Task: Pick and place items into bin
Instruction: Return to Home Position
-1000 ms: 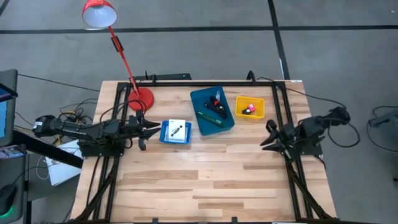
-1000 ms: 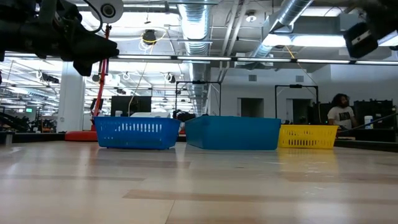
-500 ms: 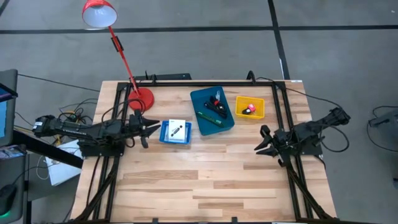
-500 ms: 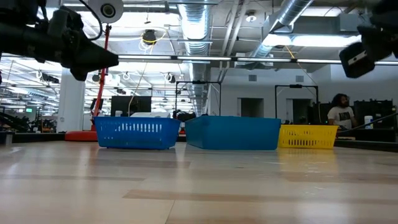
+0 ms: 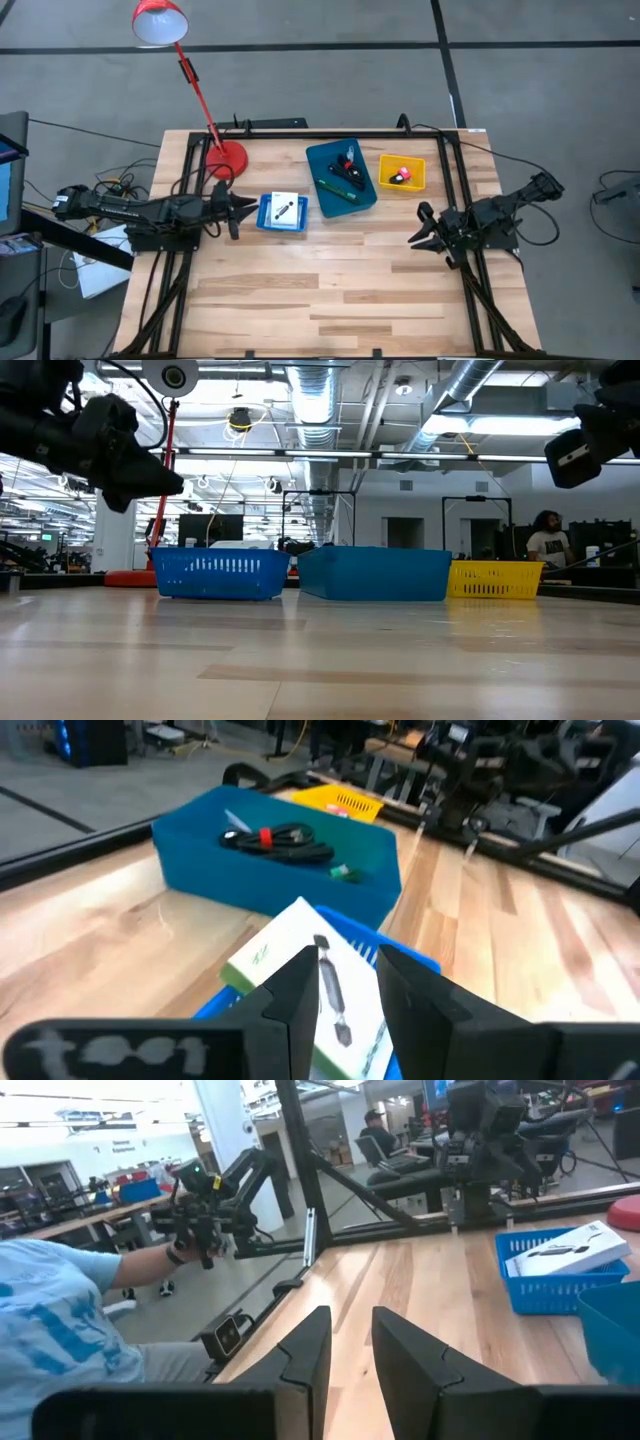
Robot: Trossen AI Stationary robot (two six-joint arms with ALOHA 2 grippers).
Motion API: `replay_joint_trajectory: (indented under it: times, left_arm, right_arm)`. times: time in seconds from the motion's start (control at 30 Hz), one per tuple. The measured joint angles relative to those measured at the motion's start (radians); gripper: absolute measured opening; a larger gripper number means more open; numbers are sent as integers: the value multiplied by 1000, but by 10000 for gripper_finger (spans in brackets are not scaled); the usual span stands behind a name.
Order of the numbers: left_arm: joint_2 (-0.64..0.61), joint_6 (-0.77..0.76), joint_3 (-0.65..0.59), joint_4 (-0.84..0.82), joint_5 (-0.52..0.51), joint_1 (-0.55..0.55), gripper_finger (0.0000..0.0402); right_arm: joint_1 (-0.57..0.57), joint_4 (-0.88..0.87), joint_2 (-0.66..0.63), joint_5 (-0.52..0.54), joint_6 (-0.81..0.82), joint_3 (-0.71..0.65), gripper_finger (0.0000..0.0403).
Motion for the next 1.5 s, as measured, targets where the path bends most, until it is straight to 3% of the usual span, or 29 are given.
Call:
replay_joint_trajectory:
  times: [0.67,1.5]
  left_arm:
    - [0,-2,4,-248,3,0,94]
    - [0,-2,5,-256,2,0,94]
  right_arm:
    - [0,-2,-1,2,5,0,70]
    - [0,-2,-1,2,6,0,70]
